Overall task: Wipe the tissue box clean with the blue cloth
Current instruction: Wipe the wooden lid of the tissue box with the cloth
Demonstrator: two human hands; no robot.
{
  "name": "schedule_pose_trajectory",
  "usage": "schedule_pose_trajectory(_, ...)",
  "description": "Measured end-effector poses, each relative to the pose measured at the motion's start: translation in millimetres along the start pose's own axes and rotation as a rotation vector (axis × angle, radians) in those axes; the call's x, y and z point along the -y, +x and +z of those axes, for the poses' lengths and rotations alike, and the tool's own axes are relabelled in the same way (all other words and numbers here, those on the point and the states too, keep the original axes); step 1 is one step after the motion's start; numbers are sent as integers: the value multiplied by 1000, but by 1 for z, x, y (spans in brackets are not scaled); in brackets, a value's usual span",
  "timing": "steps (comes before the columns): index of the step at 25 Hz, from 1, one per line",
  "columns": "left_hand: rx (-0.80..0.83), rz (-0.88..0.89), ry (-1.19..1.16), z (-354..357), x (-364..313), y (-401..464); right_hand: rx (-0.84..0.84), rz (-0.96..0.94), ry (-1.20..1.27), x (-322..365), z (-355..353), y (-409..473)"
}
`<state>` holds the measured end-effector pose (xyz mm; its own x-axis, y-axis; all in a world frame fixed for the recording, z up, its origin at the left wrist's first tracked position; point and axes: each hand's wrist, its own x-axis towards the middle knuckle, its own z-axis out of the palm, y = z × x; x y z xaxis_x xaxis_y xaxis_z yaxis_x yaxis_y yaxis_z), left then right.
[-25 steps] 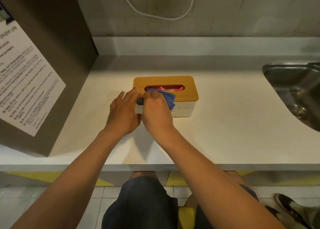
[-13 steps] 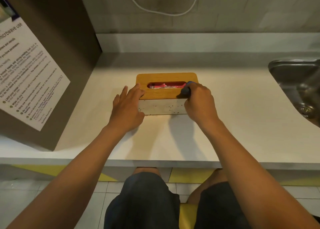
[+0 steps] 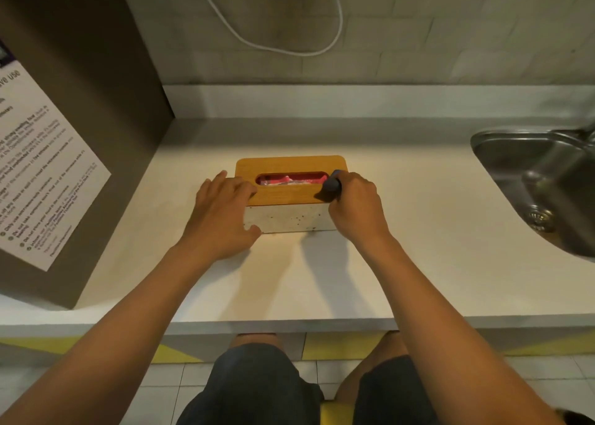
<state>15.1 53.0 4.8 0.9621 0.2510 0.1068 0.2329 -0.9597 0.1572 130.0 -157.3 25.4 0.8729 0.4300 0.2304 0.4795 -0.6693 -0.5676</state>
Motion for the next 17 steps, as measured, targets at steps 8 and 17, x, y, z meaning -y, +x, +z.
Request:
schedule_pose_trajectory(8, -155, 119, 216, 33, -26, -2, -27, -22, -50, -2, 7, 0)
schedule_pose_trajectory(17, 0, 177, 180, -4, -19, 32, -30, -73, -11, -8, 0, 3)
